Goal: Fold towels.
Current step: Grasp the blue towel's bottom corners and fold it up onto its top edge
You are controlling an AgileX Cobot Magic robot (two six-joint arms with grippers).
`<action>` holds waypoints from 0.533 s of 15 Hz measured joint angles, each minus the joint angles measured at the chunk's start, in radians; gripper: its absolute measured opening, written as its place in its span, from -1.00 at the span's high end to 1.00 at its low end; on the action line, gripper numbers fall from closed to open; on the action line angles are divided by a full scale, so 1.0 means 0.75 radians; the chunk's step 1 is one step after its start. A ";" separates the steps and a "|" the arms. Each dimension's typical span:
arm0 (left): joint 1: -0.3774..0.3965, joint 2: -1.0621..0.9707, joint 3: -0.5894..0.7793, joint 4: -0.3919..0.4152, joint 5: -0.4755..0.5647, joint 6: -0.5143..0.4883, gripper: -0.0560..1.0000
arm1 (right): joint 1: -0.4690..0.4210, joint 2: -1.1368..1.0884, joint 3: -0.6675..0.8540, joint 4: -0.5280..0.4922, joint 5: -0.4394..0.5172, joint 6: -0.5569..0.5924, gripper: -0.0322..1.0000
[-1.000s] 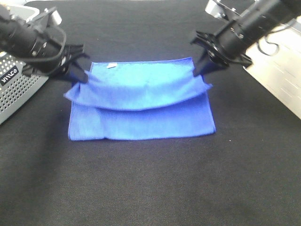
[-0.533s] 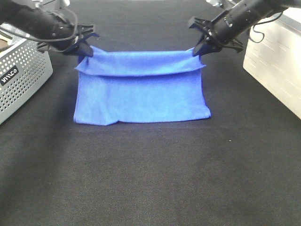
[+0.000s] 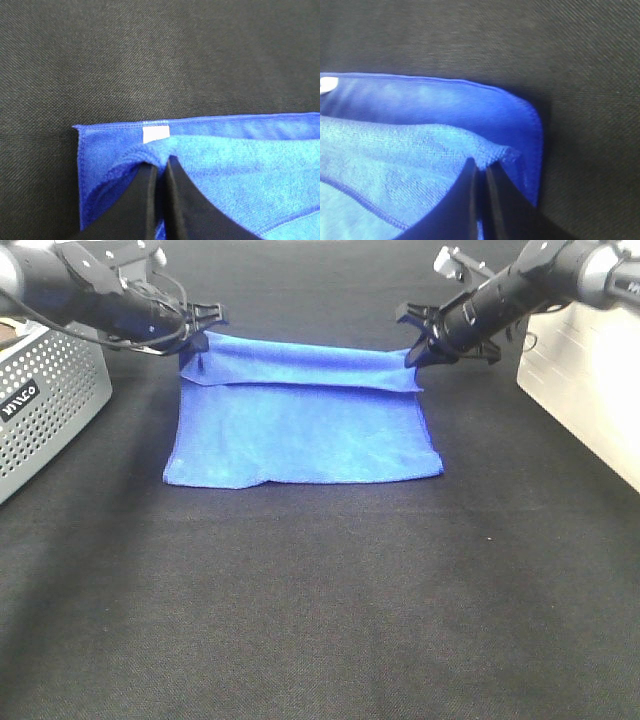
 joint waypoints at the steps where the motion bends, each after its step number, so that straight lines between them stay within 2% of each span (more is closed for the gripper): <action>1: 0.000 0.012 -0.008 -0.001 -0.005 0.000 0.83 | 0.000 0.013 -0.001 0.000 -0.005 -0.001 0.91; 3: 0.000 0.024 -0.009 -0.005 -0.032 0.000 0.39 | 0.000 0.028 -0.001 0.000 -0.023 -0.001 0.35; 4: 0.000 0.024 -0.009 -0.008 -0.035 0.000 0.11 | 0.000 0.028 -0.001 0.000 -0.029 -0.001 0.02; 5: 0.000 0.024 -0.009 -0.008 -0.035 0.000 -0.15 | 0.000 0.027 -0.003 0.000 -0.031 -0.001 -0.20; 6: 0.000 0.024 -0.009 -0.008 -0.032 0.000 -0.34 | 0.000 0.023 -0.003 -0.003 -0.019 -0.001 -0.33; 8: 0.000 0.008 -0.009 0.004 0.035 0.000 -0.43 | 0.000 -0.023 -0.003 -0.047 0.076 -0.001 -0.40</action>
